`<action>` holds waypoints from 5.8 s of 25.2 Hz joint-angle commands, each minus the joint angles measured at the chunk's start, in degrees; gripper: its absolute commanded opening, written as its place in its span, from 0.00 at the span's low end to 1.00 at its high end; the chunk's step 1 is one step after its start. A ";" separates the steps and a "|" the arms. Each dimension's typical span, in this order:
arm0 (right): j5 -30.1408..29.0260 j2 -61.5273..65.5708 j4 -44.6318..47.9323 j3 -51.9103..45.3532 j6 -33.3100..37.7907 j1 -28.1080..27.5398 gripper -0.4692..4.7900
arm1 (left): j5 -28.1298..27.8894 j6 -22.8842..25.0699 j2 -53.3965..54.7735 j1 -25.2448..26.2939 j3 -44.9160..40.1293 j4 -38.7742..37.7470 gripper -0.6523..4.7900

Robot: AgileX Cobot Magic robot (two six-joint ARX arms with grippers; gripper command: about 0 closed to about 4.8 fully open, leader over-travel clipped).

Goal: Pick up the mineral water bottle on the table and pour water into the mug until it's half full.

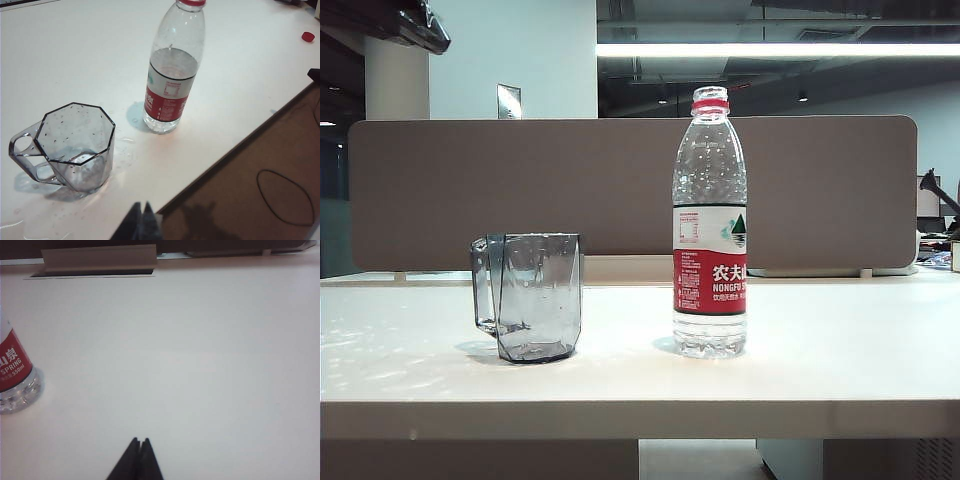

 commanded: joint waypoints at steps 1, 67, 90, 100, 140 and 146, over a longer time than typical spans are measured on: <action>0.04 -0.07 0.61 -0.35 0.04 0.02 0.08 | 0.02 0.26 -0.11 -0.07 0.42 0.55 0.12; 5.14 88.19 -25.97 95.82 -10.40 4.37 0.08 | 0.07 0.26 -0.15 -0.07 0.42 0.55 0.12; -1.46 52.72 40.98 14.08 4.92 8.28 0.08 | 1.51 0.26 -0.02 -0.07 0.42 0.50 0.12; -0.94 52.81 48.35 9.29 3.54 18.36 0.29 | 1.49 0.26 -0.02 -0.07 0.42 0.50 0.12; -1.68 102.01 85.90 22.82 1.29 24.11 0.91 | 1.51 0.26 -0.11 -0.07 0.42 0.52 0.12; -2.71 106.05 85.37 27.78 1.31 24.74 0.91 | 1.51 0.26 -0.11 -0.07 0.42 0.52 0.12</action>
